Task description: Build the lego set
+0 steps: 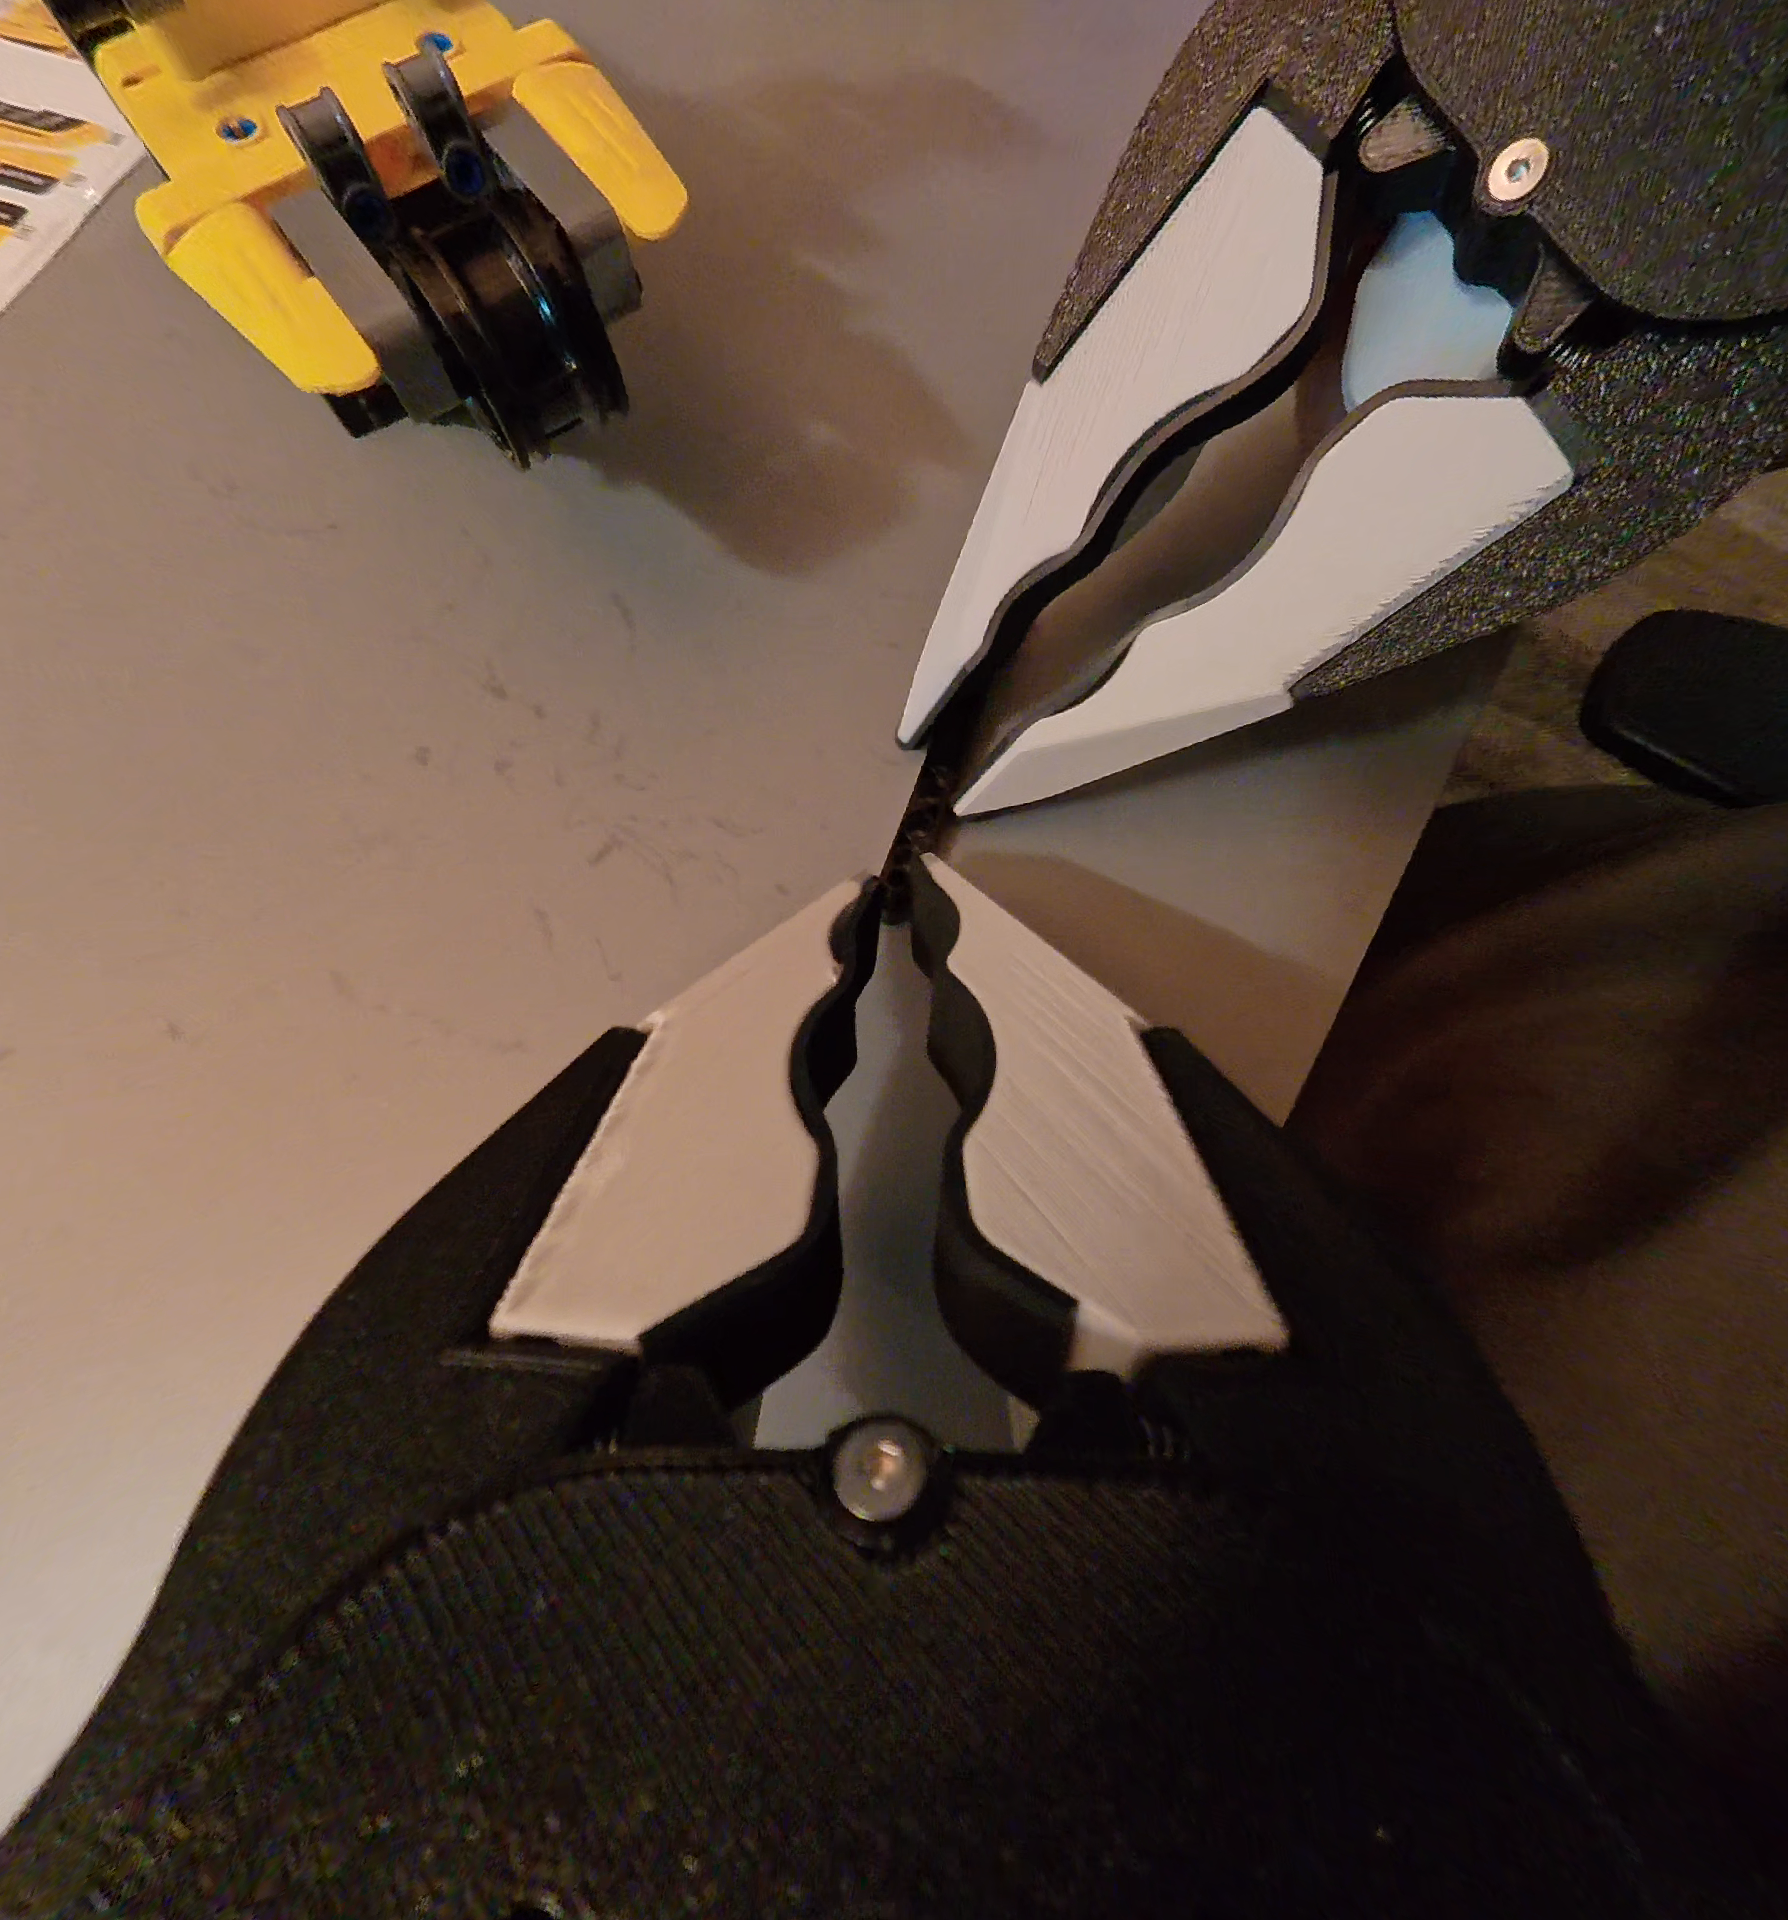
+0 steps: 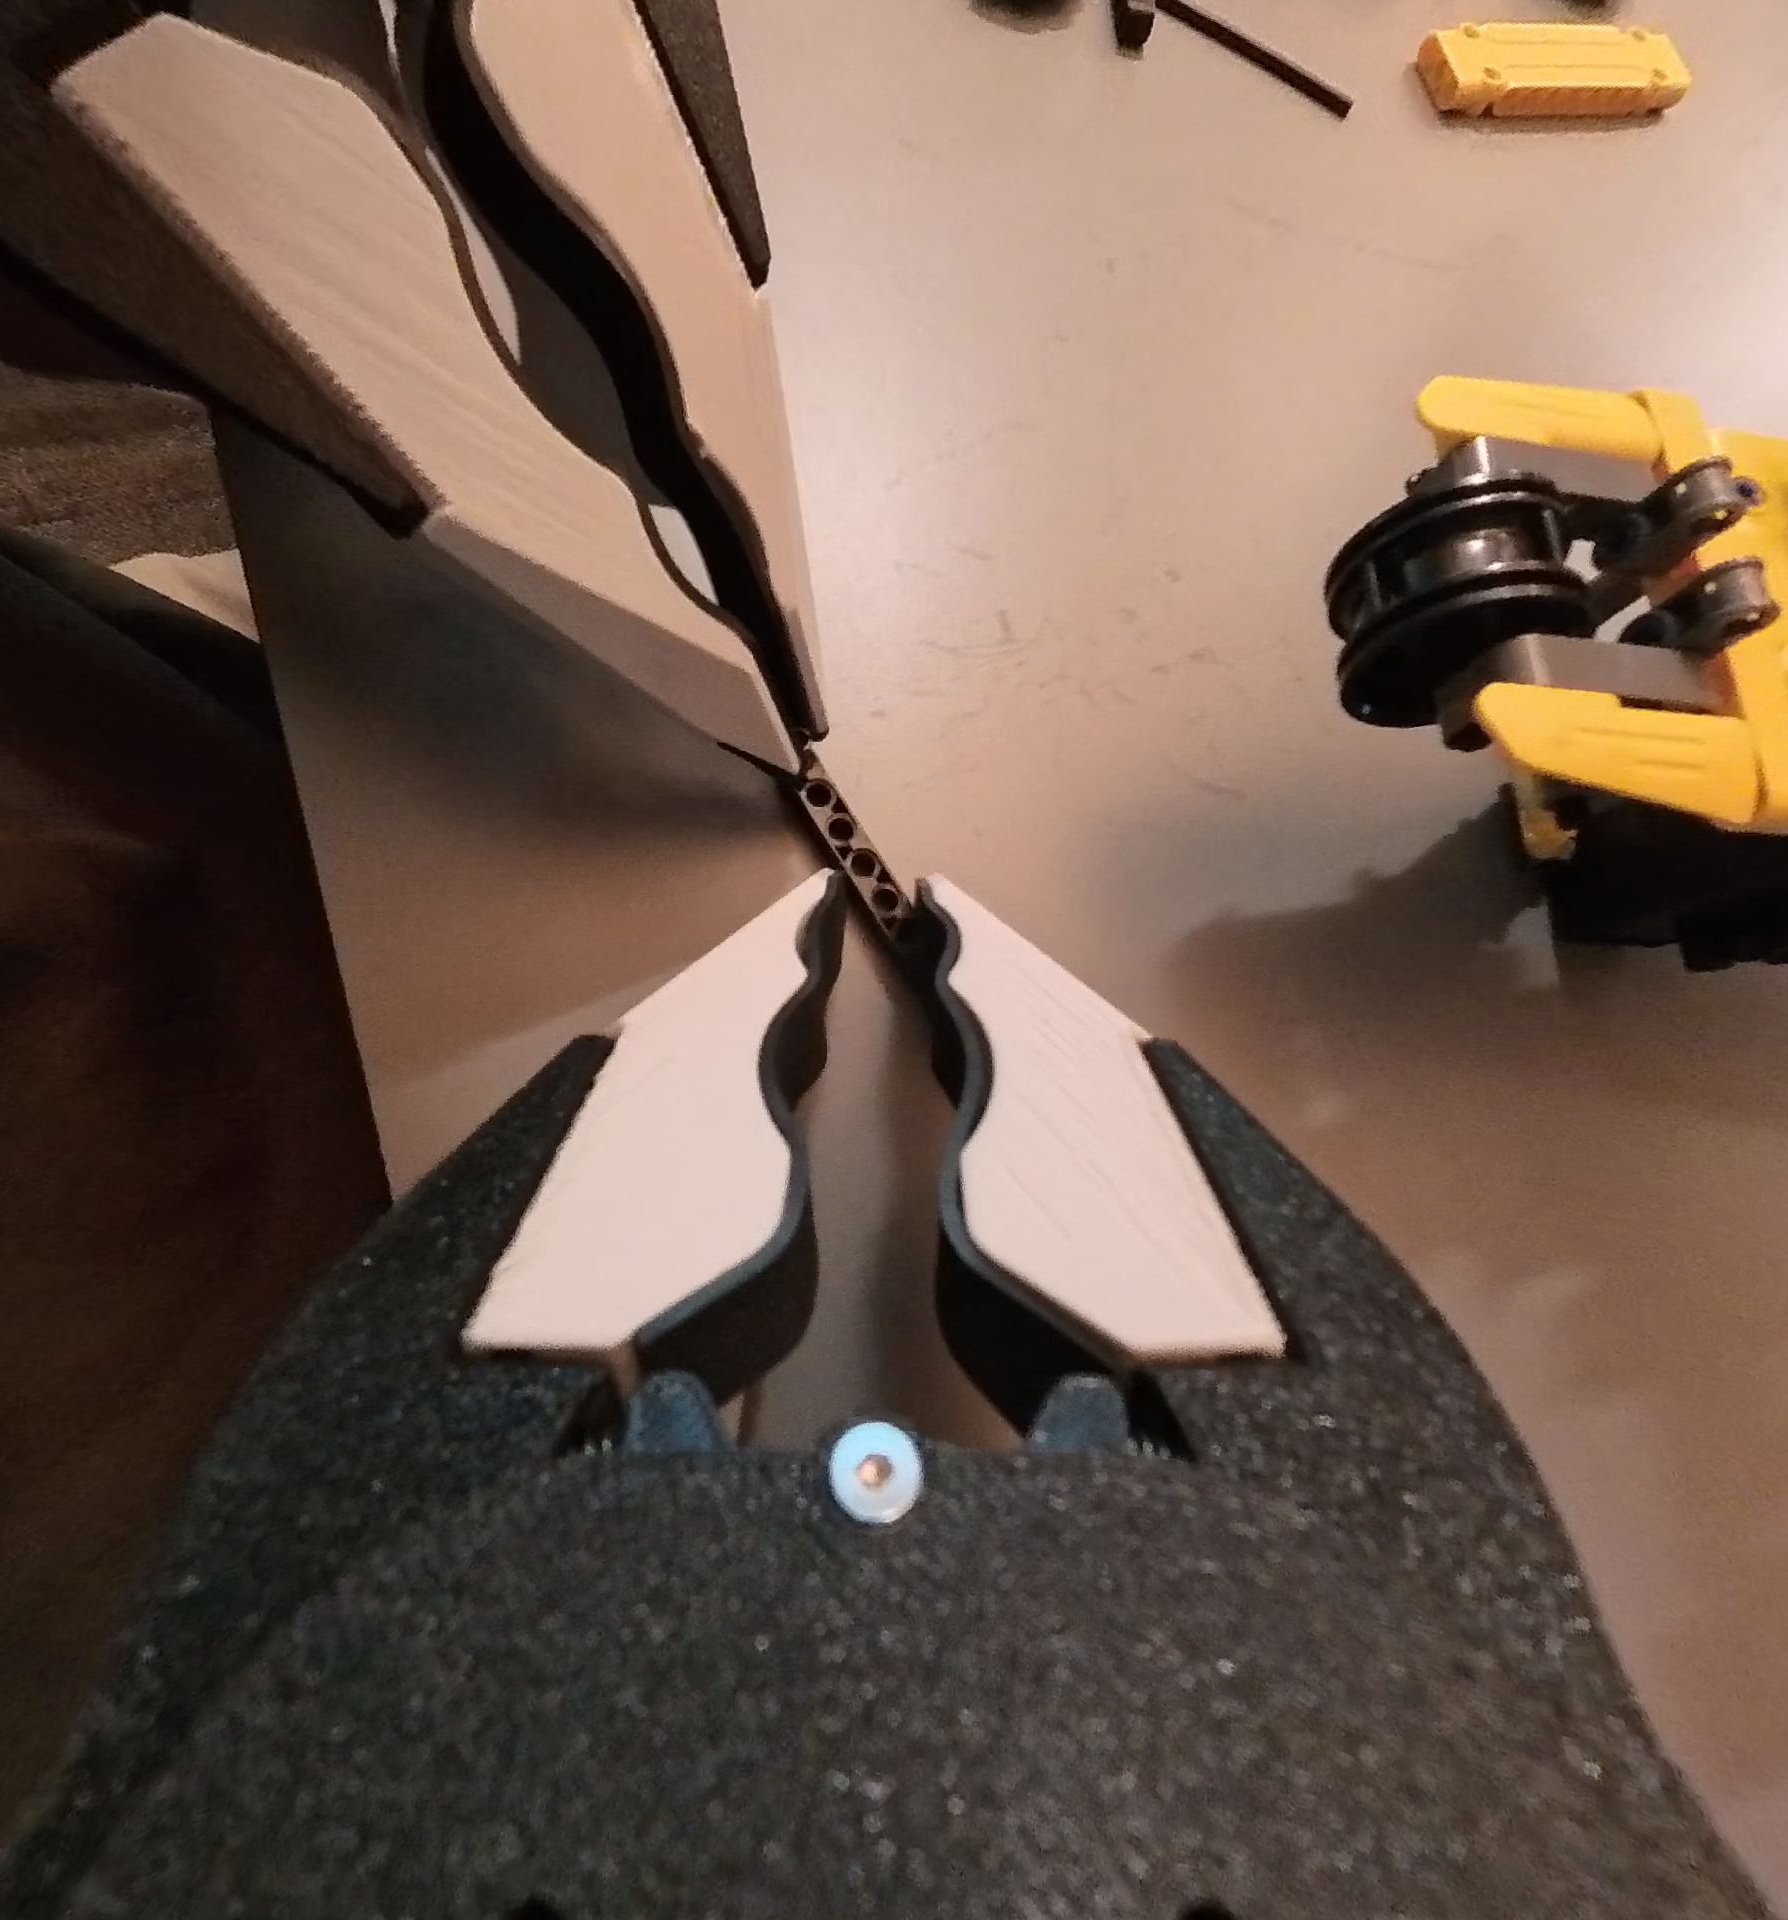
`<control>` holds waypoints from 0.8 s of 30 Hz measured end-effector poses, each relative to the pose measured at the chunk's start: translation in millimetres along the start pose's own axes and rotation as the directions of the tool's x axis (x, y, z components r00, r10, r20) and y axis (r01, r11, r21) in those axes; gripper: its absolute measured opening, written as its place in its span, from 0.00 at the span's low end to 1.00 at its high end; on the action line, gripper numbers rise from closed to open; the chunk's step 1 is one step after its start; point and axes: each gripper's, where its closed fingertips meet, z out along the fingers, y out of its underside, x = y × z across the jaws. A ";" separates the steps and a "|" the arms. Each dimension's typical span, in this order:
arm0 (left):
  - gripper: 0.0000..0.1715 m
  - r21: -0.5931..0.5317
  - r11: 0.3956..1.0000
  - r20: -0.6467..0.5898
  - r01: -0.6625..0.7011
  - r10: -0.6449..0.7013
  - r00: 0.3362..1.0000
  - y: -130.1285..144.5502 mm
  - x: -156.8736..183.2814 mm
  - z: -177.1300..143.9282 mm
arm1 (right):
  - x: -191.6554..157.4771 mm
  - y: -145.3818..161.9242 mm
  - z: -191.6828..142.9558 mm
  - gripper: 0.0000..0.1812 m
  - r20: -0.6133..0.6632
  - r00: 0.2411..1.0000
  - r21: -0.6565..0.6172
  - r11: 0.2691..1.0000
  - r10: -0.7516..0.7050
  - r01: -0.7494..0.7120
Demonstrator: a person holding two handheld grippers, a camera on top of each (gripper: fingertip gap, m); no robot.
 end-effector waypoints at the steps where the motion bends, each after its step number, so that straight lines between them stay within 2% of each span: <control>1: 0.00 -0.002 1.000 0.009 -0.005 0.005 1.000 0.3 -0.3 0.0 | -0.2 0.0 0.0 0.07 0.004 1.000 -0.001 1.000 0.002 -0.002; 6: 0.05 -0.014 1.000 0.045 -0.017 0.018 0.999 1.9 -2.1 1.2 | -2.6 -0.8 0.4 0.05 0.028 0.999 0.000 1.000 0.015 -0.015; 10: 0.01 -0.011 1.000 0.084 -0.011 0.012 0.996 1.2 -6.4 1.4 | -3.1 -1.2 0.7 0.05 0.026 1.000 -0.003 1.000 0.013 -0.013; 16: 0.00 -0.010 1.000 0.086 -0.009 0.010 0.996 1.0 -6.9 1.6 | -3.5 -1.2 0.5 0.05 0.047 0.999 0.000 1.000 0.019 -0.019; 24: 0.00 -0.014 0.992 0.057 -0.126 0.127 0.990 1.5 -4.1 1.8 | -4.6 -0.1 -0.5 0.04 0.098 0.995 -0.007 1.000 -0.019 0.019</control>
